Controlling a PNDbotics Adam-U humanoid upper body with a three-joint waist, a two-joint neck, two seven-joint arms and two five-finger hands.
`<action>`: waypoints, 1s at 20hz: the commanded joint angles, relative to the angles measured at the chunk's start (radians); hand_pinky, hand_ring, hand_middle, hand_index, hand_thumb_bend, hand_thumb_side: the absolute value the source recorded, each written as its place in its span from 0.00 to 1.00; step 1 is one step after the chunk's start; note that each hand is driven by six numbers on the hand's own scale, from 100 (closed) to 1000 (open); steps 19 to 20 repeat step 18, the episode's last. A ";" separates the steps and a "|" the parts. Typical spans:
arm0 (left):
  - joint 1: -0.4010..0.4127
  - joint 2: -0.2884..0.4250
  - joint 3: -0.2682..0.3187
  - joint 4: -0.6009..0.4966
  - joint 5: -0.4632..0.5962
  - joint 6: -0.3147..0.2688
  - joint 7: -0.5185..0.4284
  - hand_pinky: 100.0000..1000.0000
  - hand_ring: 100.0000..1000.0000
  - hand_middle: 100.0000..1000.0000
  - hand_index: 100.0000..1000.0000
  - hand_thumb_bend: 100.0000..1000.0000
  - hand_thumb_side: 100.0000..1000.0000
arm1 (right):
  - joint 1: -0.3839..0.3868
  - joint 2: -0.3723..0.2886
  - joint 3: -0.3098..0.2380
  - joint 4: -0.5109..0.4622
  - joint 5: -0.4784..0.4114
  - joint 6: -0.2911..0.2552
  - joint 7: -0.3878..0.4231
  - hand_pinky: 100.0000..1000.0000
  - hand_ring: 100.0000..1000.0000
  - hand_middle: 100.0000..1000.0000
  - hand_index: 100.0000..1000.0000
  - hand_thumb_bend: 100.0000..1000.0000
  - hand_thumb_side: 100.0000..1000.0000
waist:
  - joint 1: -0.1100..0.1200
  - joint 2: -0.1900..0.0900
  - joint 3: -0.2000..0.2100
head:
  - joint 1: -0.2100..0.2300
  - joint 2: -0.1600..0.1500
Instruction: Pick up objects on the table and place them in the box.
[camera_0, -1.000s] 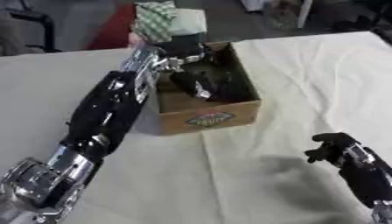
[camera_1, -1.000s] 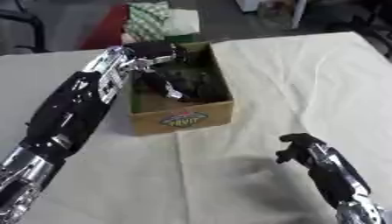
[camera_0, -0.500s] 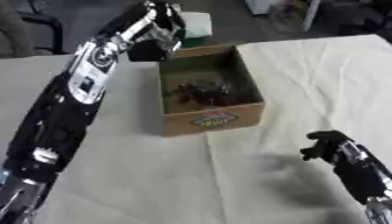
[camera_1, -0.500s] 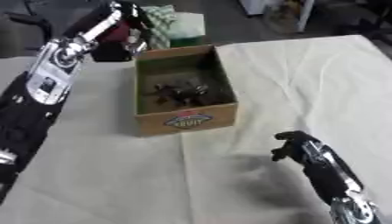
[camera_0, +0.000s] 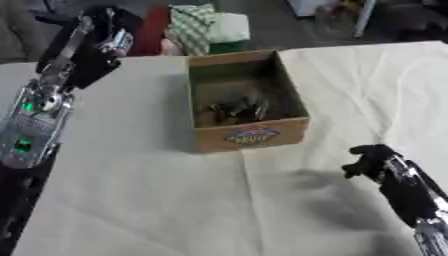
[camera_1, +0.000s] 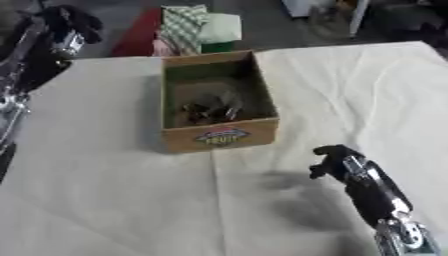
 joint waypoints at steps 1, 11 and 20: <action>0.028 0.000 0.027 -0.055 0.046 0.012 0.028 0.63 0.57 0.57 0.66 0.00 0.71 | -0.004 -0.020 -0.009 -0.022 -0.007 -0.001 -0.005 0.72 0.47 0.34 0.69 0.00 0.82 | -0.002 -0.017 0.005 | -0.002 0.011; 0.177 -0.128 0.057 -0.093 0.126 0.043 0.086 0.61 0.54 0.55 0.65 0.00 0.79 | 0.006 -0.024 -0.013 -0.021 -0.010 0.000 -0.013 0.72 0.47 0.35 0.69 0.00 0.82 | -0.001 -0.029 0.029 | 0.011 0.050; 0.235 -0.189 0.083 -0.106 0.112 0.072 0.095 0.61 0.54 0.54 0.65 0.00 0.83 | 0.010 -0.024 -0.013 -0.020 -0.008 0.000 -0.019 0.72 0.47 0.35 0.69 0.00 0.82 | -0.002 -0.026 0.036 | 0.054 0.066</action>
